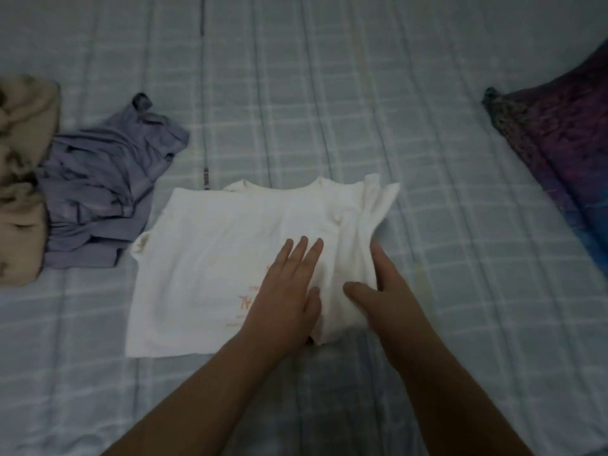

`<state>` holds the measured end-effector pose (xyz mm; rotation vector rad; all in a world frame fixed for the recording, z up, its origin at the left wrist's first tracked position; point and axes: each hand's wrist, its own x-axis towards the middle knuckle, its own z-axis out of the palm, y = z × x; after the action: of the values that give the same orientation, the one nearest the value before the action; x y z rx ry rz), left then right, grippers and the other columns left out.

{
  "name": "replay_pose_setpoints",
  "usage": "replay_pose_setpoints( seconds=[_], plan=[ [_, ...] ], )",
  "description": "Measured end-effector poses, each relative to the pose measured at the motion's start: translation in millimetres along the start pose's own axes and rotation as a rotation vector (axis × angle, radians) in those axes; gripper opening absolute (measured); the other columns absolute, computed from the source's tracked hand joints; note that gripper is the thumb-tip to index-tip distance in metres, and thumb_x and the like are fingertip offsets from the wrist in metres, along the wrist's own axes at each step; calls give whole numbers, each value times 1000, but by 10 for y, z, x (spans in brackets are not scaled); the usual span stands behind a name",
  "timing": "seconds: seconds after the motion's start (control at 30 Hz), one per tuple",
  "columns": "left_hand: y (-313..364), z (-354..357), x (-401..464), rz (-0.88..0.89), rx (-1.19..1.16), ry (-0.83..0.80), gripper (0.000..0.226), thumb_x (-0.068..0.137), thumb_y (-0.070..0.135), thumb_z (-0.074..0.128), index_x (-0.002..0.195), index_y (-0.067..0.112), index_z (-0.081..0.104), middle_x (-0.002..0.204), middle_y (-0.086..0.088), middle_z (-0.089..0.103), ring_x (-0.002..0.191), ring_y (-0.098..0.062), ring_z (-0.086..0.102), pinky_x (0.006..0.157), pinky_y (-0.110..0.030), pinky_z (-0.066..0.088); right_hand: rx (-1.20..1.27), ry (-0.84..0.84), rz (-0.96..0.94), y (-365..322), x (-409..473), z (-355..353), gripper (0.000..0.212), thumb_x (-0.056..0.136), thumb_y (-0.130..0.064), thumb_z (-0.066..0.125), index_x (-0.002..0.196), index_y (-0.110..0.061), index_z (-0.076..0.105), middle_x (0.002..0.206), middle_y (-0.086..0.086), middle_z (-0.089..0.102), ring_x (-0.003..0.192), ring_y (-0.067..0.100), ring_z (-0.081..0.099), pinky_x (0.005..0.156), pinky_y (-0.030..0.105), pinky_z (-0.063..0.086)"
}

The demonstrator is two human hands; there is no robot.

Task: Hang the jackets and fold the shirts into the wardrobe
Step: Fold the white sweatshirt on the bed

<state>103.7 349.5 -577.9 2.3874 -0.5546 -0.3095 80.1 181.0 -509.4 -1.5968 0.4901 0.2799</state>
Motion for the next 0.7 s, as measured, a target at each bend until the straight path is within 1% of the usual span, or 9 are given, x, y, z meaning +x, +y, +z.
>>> replay_pose_setpoints(
  seconds=[0.1, 0.2, 0.3, 0.37, 0.43, 0.47, 0.53, 0.6, 0.7],
  plan=[
    [-343, -400, -216, -69, 14, 42, 69, 91, 29, 34, 156, 26, 11, 162, -7, 20, 151, -23, 9, 123, -37, 12, -135, -44, -18, -257, -51, 574, 80, 85, 6, 57, 145, -44, 34, 101, -30, 67, 90, -8, 66, 71, 11, 51],
    [-753, -755, -551, -191, 21, 85, 72, 90, 21, 41, 155, 27, 11, 162, -6, 21, 151, -24, 11, 123, -40, 14, -309, -108, -6, -370, -108, 1202, 85, 86, -11, 59, 142, -59, 17, 95, -34, 55, 83, -11, 61, 68, 5, 44],
    [-1206, -1024, -928, -276, 66, 137, 75, 87, 17, 45, 156, 22, 16, 161, -8, 25, 150, -26, 16, 122, -44, 17, -503, -180, -14, -293, -108, 1892, 87, 87, -25, 58, 150, -53, 5, 95, -15, 59, 77, 0, 58, 63, 8, 42],
    [-1483, -1141, -1148, -298, 104, 156, 71, 88, 19, 44, 154, 16, 19, 158, -12, 30, 148, -31, 23, 123, -39, 13, -585, -225, -26, -113, -64, 2354, 87, 87, -28, 58, 153, -45, 4, 113, -3, 62, 91, 7, 61, 72, 9, 43],
    [-1702, -1179, -1308, -323, 115, 166, 66, 91, 25, 41, 153, 11, 22, 155, -17, 34, 146, -34, 25, 122, -37, 9, -692, -278, 2, 86, -45, 2755, 86, 88, -34, 55, 156, -36, 3, 135, 2, 55, 115, 18, 58, 92, 25, 45],
    [-1804, -1153, -1377, -340, 126, 167, 64, 93, 26, 41, 153, 10, 24, 154, -18, 34, 146, -34, 23, 122, -38, 8, -767, -301, 8, 177, -53, 2908, 85, 90, -38, 52, 156, -32, 0, 142, 2, 50, 122, 21, 54, 98, 32, 44],
    [-1972, -1083, -1493, -365, 150, 131, 61, 96, 27, 34, 154, 12, 22, 156, -18, 32, 148, -32, 18, 122, -46, 13, -909, -312, -37, 308, -86, 3104, 82, 94, -45, 45, 157, -27, -5, 147, 2, 45, 126, 22, 52, 100, 37, 44],
    [-2080, -1061, -1572, -363, 128, 94, 61, 96, 26, 23, 155, 10, 20, 158, -16, 30, 150, -32, 18, 121, -48, 17, -912, -294, -52, 363, -87, 3159, 76, 96, -47, 41, 157, -27, 1, 145, 4, 48, 124, 24, 53, 101, 38, 45],
    [-2052, -1136, -1597, -336, 95, 101, 71, 84, 20, 19, 153, 5, 23, 158, -16, 28, 149, -33, 19, 123, -47, 16, -719, -245, 4, 354, -38, 3062, 57, 101, -32, 41, 154, -30, 22, 130, 8, 61, 108, 24, 62, 97, 37, 48]
  ],
)
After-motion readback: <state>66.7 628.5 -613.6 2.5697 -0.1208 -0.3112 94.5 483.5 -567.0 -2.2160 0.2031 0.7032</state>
